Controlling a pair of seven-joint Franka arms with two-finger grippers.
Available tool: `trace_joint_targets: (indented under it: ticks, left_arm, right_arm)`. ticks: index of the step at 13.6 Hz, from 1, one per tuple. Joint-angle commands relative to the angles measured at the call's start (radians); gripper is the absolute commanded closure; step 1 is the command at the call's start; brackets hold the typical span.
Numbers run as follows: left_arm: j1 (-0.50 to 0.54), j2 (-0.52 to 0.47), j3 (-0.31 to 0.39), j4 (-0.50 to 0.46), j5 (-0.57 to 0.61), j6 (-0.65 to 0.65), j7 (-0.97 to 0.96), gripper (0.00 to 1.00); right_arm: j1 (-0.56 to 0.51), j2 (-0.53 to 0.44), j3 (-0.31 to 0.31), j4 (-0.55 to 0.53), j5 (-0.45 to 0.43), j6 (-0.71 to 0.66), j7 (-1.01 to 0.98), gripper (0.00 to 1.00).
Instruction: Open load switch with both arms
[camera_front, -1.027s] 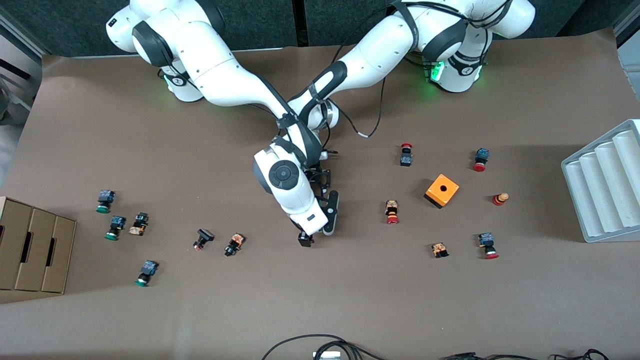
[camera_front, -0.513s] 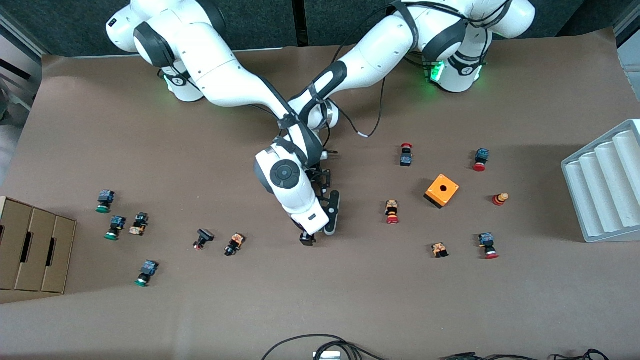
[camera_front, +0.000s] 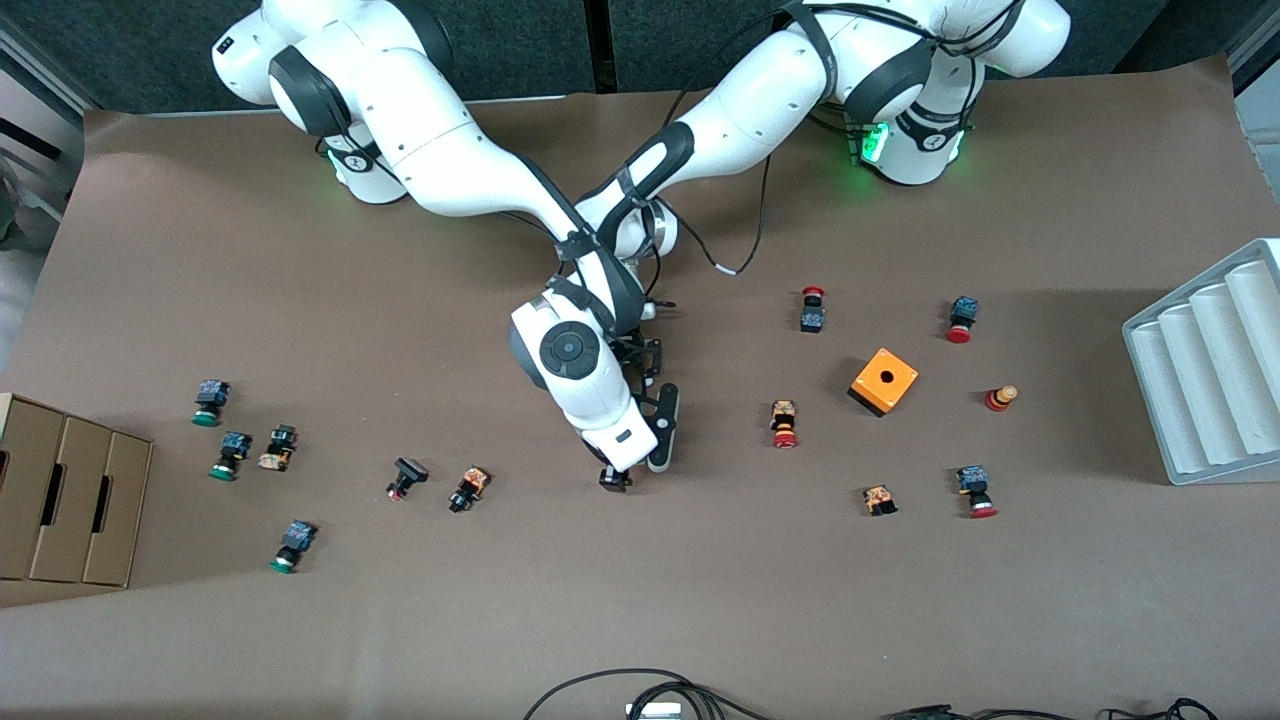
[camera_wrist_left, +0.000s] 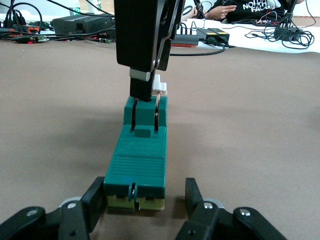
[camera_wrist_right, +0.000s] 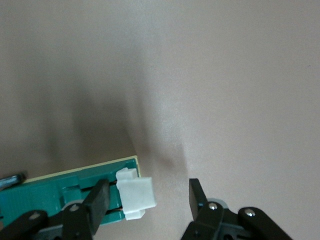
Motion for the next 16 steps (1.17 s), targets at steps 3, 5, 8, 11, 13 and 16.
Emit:
trace_joint_targets:
  ticks: [3, 5, 8, 11, 13, 16]
  left_arm:
    - [-0.016, 0.028, 0.007, 0.020, 0.010, -0.012, -0.017, 0.28]
    - [-0.016, 0.028, 0.007, 0.020, 0.010, -0.012, -0.017, 0.28]
    - [-0.016, 0.028, 0.007, 0.018, 0.010, -0.012, -0.018, 0.28]
    - [-0.016, 0.030, 0.007, 0.018, 0.010, -0.012, -0.018, 0.28]
    - [-0.016, 0.028, 0.007, 0.018, 0.010, -0.012, -0.018, 0.28]
    - [-0.016, 0.033, 0.007, 0.018, 0.011, -0.012, -0.015, 0.28]
  right_arm:
    - [0.008, 0.020, -0.016, 0.024, 0.015, 0.012, 0.000, 0.31]
    - [0.008, 0.020, -0.016, 0.021, 0.036, 0.011, 0.000, 0.37]
    - [0.008, 0.018, -0.016, 0.020, 0.036, 0.012, 0.001, 0.41]
    - [0.008, 0.018, -0.016, 0.018, 0.036, 0.012, 0.001, 0.49]
    - [0.008, 0.017, -0.016, 0.009, 0.036, 0.012, -0.005, 0.52]
    - [0.008, 0.011, -0.016, -0.003, 0.035, 0.012, -0.006, 0.52]
